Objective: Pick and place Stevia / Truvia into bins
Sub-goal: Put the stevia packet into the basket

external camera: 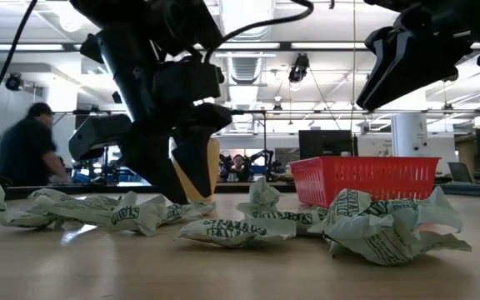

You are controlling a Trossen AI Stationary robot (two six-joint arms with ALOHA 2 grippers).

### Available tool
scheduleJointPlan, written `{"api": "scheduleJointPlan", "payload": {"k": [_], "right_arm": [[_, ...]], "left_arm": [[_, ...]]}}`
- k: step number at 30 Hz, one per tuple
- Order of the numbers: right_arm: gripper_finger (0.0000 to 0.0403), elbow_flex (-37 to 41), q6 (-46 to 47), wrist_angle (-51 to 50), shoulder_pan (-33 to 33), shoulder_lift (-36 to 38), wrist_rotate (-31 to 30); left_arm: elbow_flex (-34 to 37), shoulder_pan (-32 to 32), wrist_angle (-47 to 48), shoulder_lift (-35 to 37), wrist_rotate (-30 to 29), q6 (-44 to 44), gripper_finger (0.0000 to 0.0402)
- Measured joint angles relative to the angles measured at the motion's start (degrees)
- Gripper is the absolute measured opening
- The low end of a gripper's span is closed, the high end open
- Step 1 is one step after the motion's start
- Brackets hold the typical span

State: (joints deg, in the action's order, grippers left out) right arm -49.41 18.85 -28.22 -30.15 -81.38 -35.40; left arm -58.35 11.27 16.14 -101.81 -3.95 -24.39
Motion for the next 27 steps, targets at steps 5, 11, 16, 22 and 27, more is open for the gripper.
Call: {"api": "scheduleJointPlan", "payload": {"k": [5,11,16,22,27], "right_arm": [[0.0095,0.0,0.0,-0.1,0.0,0.0,0.1],[0.0088,0.0,0.0,-0.3,0.0,0.0,0.1],[0.0082,0.0,0.0,-0.3,0.0,0.0,0.1],[0.0075,0.0,0.0,-0.3,0.0,0.0,0.1],[0.0072,0.0,0.0,-0.3,0.0,0.0,0.1]], "left_arm": [[0.0,-1.1,0.0,-0.9,1.2,0.2,0.0155],[-1.0,-1.2,0.2,-2.8,1.8,0.0,0.0155],[-1.3,-1.2,0.5,-2.9,1.9,0.1,0.0129],[-1.2,-1.2,0.5,-2.9,2.8,0.2,0.0054],[-1.2,-1.0,0.7,-2.6,2.8,0.2,0.0006]]}}
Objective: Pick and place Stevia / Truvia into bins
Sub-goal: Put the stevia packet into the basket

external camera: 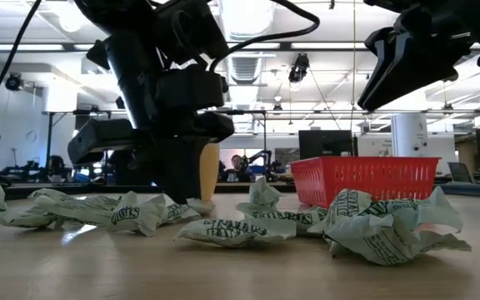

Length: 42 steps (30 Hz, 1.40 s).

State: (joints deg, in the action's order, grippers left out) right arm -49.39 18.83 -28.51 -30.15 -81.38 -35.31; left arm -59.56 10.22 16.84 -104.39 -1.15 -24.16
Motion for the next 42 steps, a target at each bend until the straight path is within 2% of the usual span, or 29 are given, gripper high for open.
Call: {"api": "scheduleJointPlan", "payload": {"k": [9,18,24,30,42], "right_arm": [[0.0075,0.0,1.6,-2.5,0.0,0.0,1.4],[0.0063,-2.9,5.2,-7.6,-0.9,0.0,10.3],[0.0063,-4.5,5.2,-7.8,-3.6,0.0,10.4],[0.0063,-6.0,5.4,-9.1,-5.9,0.3,10.5],[0.0063,-9.5,7.3,-10.4,-9.0,0.4,10.0]], "left_arm": [[-0.6,-0.1,0.0,2.3,-1.1,4.1,0.0001],[-1.4,-0.1,-6.2,3.5,-3.0,4.3,0.0],[-2.6,-1.1,-12.9,3.5,-6.6,4.1,0.0],[-2.8,-3.0,-23.7,3.5,-12.7,4.1,0.0],[-2.8,-6.5,-30.9,3.1,-12.5,3.8,0.0]]}}
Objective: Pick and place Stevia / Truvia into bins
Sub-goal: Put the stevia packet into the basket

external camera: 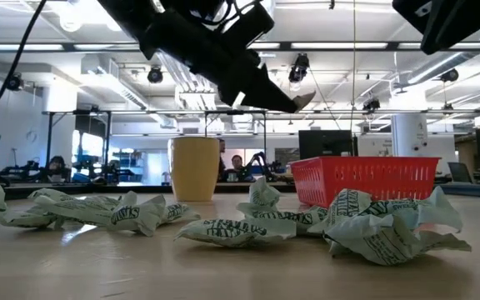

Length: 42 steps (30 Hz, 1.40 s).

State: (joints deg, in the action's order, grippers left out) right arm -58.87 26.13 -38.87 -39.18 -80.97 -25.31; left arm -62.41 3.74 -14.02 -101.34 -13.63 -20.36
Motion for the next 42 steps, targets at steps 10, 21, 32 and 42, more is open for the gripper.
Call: {"api": "scheduleJointPlan", "payload": {"k": [10,21,32,42], "right_arm": [[0.0059,0.0,-0.2,0.3,0.0,0.0,-0.2],[0.0059,0.0,-0.2,1.2,0.1,0.0,-0.2],[0.0059,0.0,-0.4,1.0,0.1,0.0,-0.2],[0.0062,4.7,-3.2,11.8,0.1,-0.1,-0.6]], "left_arm": [[0.0,-1.0,-5.1,-0.7,2.8,-0.1,0.0],[-3.6,-1.1,-6.3,-8.5,4.6,0.0,0.0],[-5.3,-1.1,-6.3,-10.2,4.3,-2.9,0.007],[-5.3,0.2,1.8,-5.7,2.4,-2.5,0.0146]]}}
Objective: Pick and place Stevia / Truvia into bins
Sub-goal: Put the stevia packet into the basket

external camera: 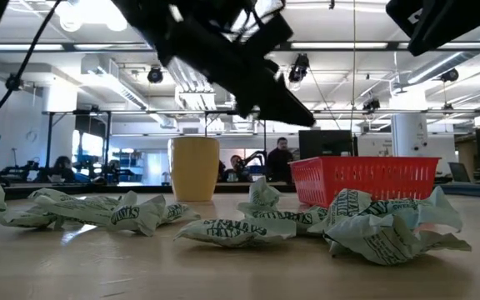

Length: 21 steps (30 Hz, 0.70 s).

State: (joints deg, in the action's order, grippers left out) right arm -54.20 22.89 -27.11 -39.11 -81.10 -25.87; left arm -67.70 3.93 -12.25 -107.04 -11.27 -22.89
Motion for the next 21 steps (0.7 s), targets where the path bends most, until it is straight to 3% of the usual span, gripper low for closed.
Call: {"api": "scheduleJointPlan", "payload": {"k": [11,16,21], "right_arm": [[0.0068,8.1,-15.0,25.4,0.8,-4.7,0.5],[0.0084,8.2,-15.4,27.5,2.4,-9.2,1.6],[0.0105,7.5,-12.9,29.6,4.6,-13.1,10.0]], "left_arm": [[2.4,6.2,28.5,11.8,0.7,7.8,0.0148],[6.6,9.0,29.6,15.8,0.8,11.5,0.0148],[11.7,10.1,30.1,19.9,0.1,16.7,0.0148]]}}
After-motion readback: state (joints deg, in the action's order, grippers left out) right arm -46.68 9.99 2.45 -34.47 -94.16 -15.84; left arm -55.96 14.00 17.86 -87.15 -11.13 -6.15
